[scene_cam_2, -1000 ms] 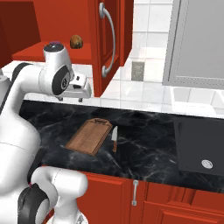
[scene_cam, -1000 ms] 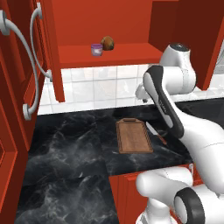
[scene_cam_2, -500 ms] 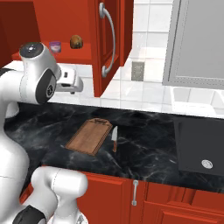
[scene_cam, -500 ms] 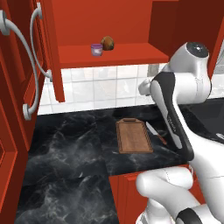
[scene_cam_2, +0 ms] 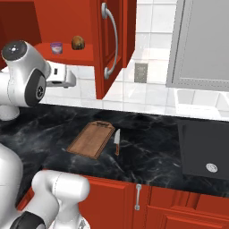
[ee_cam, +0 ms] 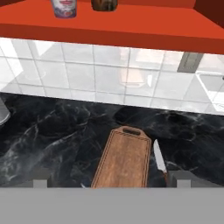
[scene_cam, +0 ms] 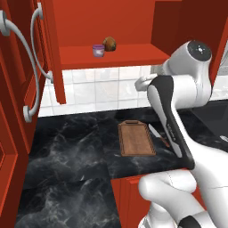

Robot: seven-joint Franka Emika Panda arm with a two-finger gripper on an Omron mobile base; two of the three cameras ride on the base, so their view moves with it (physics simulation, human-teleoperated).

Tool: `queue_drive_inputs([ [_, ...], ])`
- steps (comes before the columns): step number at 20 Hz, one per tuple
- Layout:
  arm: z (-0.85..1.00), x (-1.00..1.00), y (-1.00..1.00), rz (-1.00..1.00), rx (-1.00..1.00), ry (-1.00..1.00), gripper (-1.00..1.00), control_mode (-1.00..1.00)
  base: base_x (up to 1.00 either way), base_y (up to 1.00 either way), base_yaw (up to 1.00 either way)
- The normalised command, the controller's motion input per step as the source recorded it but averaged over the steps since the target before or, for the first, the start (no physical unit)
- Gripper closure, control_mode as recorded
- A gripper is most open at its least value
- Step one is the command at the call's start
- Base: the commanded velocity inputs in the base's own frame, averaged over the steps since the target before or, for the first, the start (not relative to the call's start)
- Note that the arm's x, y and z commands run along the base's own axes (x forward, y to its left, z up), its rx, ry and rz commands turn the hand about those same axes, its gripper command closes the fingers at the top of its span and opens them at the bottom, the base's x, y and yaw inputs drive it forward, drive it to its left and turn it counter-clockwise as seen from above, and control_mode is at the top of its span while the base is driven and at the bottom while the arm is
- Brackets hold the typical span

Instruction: Pick the bread, place it on the cutting board, pick the jam, place it on the counter, and close the cabinet.

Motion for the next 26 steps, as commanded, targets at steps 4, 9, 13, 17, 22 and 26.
queue_drive_inputs([
  [4,0.25,0.02,0.39,0.0,0.0,0.0,-1.0,-1.0,0.0,0.0,0.0],
  [9,0.24,0.22,0.47,0.0,0.0,0.0,-1.0,-1.0,0.0,0.0,0.0],
  [13,0.25,0.26,0.32,0.0,0.01,0.0,-1.0,-1.0,0.0,0.0,0.0],
  [17,0.16,0.34,0.12,0.0,0.04,0.0,-1.0,-1.0,0.0,0.0,0.0],
  [22,0.05,0.56,0.08,0.0,0.04,0.0,-1.0,-1.0,0.0,0.0,0.0],
  [26,0.01,0.59,0.11,0.0,0.01,0.0,-1.0,-1.0,0.0,0.0,0.0],
])
